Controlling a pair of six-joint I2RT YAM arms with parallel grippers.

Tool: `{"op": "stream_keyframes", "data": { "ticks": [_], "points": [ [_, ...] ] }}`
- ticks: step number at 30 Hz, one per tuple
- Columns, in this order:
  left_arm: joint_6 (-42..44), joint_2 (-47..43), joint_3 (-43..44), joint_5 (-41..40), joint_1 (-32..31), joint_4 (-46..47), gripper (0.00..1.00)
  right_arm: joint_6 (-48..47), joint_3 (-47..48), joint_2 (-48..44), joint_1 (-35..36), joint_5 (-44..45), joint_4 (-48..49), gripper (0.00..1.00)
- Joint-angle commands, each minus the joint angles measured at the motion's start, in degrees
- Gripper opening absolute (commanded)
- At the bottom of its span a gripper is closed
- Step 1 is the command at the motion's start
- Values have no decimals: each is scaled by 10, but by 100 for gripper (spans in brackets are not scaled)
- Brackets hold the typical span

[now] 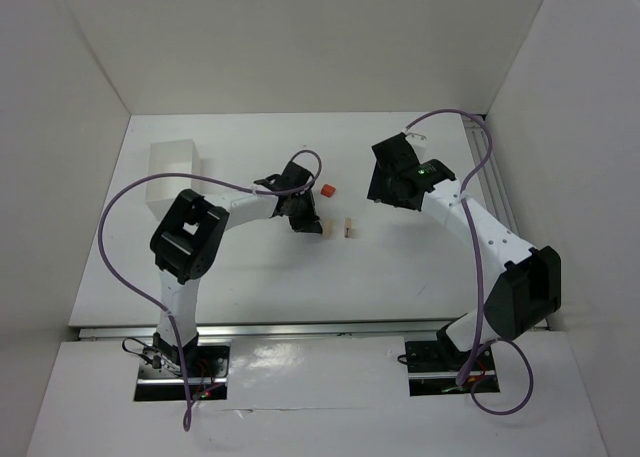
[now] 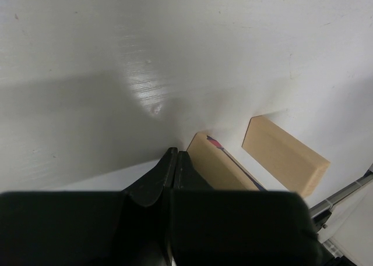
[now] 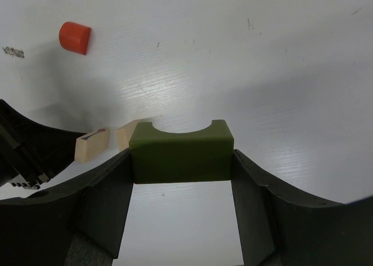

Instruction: Build the wood block tower

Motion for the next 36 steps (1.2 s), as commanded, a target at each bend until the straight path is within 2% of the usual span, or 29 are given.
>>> {"op": "stream_keyframes", "data": {
  "ticks": [1, 21, 30, 36],
  "points": [
    [6, -4, -5, -9, -6, -23, 0, -4, -1, -17, -3, 5, 22, 51],
    [0, 1, -5, -3, -16, -23, 0, -10, -7, -17, -3, -7, 27, 51],
    [11, -9, 6, -48, -16, -49, 0, -20, -7, -11, 2, -29, 32, 51],
    [11, -9, 17, -48, 3, -54, 0, -20, -7, -1, 8, -29, 38, 51]
  ]
}}
